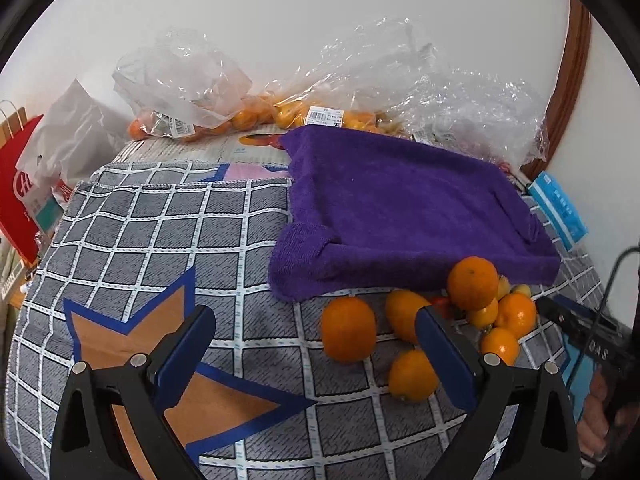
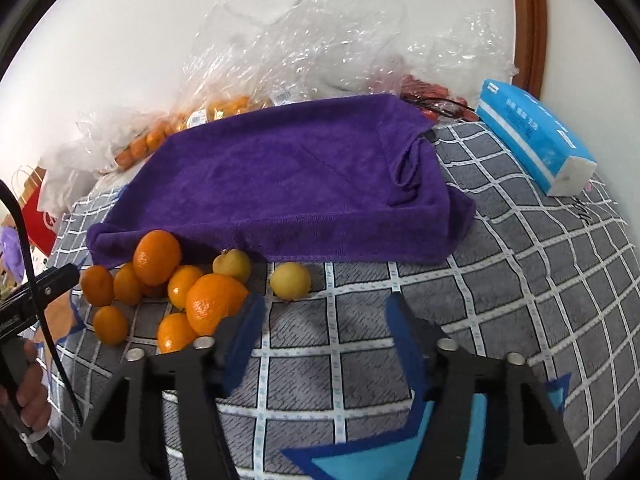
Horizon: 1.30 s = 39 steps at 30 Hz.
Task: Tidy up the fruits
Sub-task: 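Move the right gripper toward a small yellow fruit while the left gripper approaches an orange, then close the right gripper on the yellow fruit while the left gripper closes on the orange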
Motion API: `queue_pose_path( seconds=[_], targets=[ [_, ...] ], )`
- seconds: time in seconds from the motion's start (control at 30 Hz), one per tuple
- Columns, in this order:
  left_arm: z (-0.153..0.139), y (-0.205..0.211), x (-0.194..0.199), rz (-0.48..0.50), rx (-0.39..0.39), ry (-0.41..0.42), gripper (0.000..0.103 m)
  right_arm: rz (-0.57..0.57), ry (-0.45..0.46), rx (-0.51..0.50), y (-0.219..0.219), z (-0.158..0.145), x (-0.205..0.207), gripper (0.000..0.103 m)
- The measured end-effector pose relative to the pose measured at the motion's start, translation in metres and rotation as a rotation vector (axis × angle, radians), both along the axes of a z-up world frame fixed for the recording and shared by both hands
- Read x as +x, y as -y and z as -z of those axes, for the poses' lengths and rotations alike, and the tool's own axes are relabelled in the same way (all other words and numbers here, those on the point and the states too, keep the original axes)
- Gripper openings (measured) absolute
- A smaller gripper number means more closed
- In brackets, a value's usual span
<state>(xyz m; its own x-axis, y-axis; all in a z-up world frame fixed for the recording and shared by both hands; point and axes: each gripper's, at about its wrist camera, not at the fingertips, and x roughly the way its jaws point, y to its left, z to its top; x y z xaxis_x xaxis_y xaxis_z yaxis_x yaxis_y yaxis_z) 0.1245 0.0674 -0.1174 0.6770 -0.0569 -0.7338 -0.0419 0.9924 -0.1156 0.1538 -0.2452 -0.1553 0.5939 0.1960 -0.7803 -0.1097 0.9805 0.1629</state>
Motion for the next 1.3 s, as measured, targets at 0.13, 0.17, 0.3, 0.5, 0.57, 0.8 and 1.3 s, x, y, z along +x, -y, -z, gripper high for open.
queue_pose_path(
  seconds=[0.13,0.17,0.3,0.5,0.57,0.8,1.3],
  targets=[
    [0.001,-0.006,-0.002,-0.017,-0.008,-0.007,0.100,-0.036,-0.029,0.033,-0.005,0.008,0.012,0.040],
    [0.002,-0.008,-0.002,-0.020,-0.013,-0.010,0.100,-0.045,-0.030,0.037,-0.006,0.010,0.014,0.039],
    [0.003,-0.012,-0.001,-0.023,-0.018,-0.016,0.100,-0.070,-0.038,0.047,-0.011,0.014,0.022,0.039],
    [0.007,-0.007,0.006,-0.003,-0.049,-0.025,0.092,-0.093,-0.019,0.043,-0.016,0.012,0.022,0.024],
    [0.010,-0.003,0.010,0.007,-0.054,-0.032,0.088,-0.083,-0.008,0.020,-0.012,0.009,0.018,0.024],
    [0.025,0.005,0.019,0.027,-0.115,-0.094,0.060,-0.066,-0.013,-0.032,0.001,0.011,0.005,0.024],
    [0.029,0.005,0.016,0.025,-0.158,-0.094,0.031,-0.061,0.031,-0.077,-0.008,0.016,0.004,0.025]
  ],
)
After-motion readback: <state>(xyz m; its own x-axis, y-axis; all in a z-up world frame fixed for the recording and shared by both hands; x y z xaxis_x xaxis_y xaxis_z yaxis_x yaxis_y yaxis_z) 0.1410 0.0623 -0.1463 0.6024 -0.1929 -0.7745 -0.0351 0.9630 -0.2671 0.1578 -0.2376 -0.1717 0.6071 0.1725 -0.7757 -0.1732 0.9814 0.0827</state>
